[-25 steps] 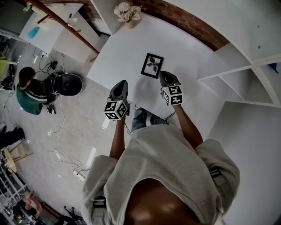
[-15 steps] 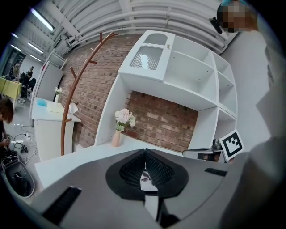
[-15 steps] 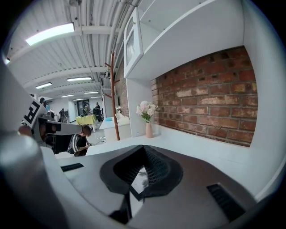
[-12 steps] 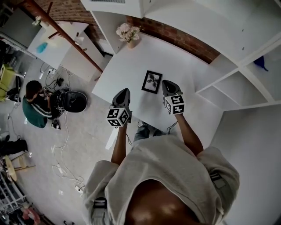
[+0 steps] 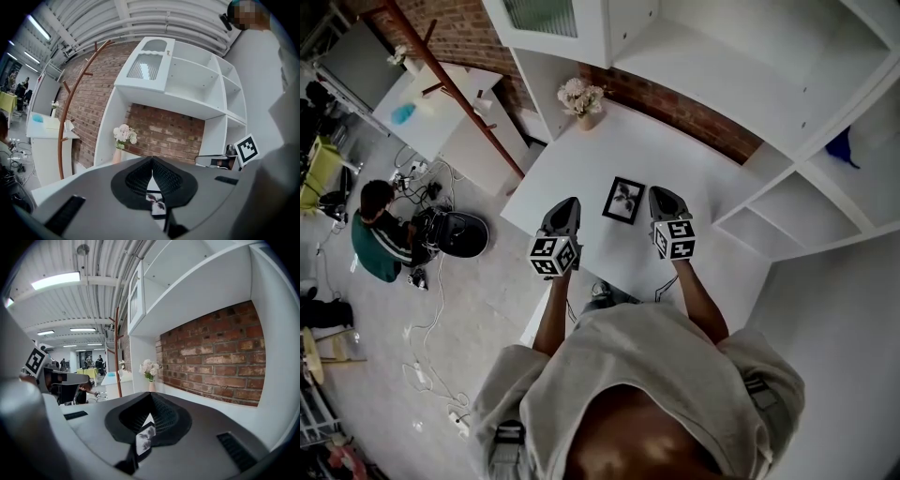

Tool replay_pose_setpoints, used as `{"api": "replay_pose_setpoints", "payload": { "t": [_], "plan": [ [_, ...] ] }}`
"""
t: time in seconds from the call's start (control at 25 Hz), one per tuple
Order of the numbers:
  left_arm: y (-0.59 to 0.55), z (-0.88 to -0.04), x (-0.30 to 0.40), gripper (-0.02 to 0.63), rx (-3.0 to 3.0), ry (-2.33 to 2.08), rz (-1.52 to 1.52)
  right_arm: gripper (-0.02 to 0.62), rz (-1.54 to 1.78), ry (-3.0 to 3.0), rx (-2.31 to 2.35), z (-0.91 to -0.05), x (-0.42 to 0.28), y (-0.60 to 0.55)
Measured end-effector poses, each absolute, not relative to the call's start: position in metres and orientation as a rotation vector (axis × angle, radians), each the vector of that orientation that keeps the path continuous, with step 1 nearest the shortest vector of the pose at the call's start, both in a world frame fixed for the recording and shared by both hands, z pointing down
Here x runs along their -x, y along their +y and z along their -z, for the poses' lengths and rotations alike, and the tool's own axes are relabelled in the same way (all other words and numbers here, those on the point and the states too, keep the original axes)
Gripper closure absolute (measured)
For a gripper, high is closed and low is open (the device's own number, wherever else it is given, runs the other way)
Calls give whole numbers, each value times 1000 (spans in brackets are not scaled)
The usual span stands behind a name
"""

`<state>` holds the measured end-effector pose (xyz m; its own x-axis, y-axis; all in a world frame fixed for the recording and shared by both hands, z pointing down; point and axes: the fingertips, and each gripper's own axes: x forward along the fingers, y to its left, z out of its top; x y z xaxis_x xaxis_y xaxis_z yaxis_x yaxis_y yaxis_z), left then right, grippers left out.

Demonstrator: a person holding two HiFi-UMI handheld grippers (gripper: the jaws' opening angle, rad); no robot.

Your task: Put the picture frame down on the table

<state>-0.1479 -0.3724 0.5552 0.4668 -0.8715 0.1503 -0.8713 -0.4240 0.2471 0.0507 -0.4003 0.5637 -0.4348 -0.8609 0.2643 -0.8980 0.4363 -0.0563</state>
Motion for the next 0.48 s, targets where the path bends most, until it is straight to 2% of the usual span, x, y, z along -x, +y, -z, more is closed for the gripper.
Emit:
{"api": "replay_pose_setpoints", "payload": {
  "t": [0.48],
  "plan": [
    [-375, -552, 142, 589, -2426, -1515, 18, 572, -292, -2509, -1570, -560, -62, -400]
  ]
}}
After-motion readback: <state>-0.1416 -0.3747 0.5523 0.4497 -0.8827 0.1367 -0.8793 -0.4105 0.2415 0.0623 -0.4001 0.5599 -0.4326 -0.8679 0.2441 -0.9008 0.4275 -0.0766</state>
